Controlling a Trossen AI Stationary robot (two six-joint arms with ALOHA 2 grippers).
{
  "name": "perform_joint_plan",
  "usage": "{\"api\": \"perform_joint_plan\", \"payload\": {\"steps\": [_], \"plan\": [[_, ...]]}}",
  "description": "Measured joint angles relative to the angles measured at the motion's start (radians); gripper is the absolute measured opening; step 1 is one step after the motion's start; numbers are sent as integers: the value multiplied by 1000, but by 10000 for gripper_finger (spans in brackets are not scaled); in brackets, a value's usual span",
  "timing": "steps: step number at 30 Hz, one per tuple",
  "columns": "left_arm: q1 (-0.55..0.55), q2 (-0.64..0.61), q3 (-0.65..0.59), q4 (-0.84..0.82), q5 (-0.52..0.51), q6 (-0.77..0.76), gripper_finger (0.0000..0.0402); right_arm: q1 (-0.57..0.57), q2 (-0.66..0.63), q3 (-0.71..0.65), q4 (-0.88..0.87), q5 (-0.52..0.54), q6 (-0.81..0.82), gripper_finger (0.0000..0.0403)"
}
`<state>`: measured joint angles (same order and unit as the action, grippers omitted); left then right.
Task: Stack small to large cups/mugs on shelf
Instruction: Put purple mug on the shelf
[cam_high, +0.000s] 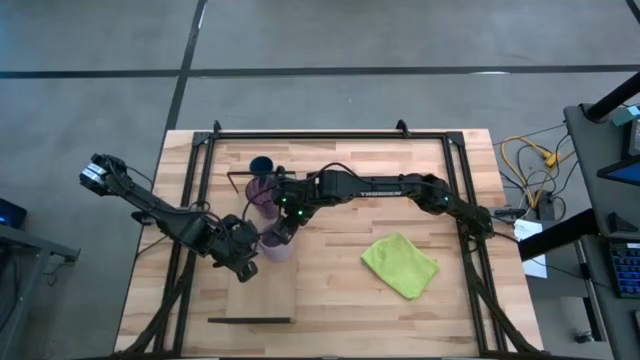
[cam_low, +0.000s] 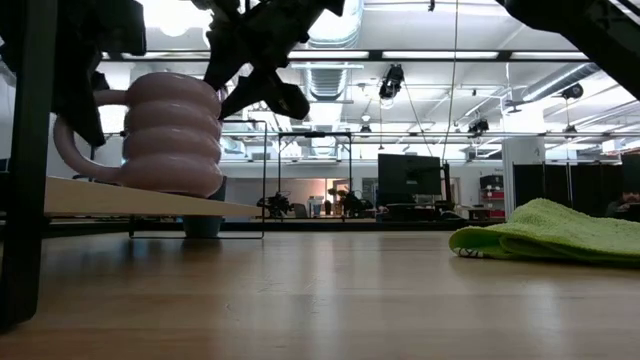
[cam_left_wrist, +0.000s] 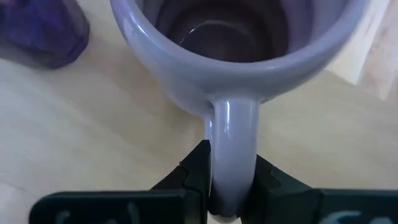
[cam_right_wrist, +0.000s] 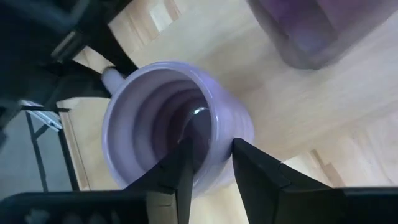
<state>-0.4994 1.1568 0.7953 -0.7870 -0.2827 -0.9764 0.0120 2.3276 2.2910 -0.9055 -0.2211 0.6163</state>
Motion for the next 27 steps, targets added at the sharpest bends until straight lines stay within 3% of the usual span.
{"api": "perform_joint_plan", "payload": {"steps": [27], "plan": [[-13,-24,-5,-7,38,-65,33,1,-4,-14,4,9,-13,86]]}}
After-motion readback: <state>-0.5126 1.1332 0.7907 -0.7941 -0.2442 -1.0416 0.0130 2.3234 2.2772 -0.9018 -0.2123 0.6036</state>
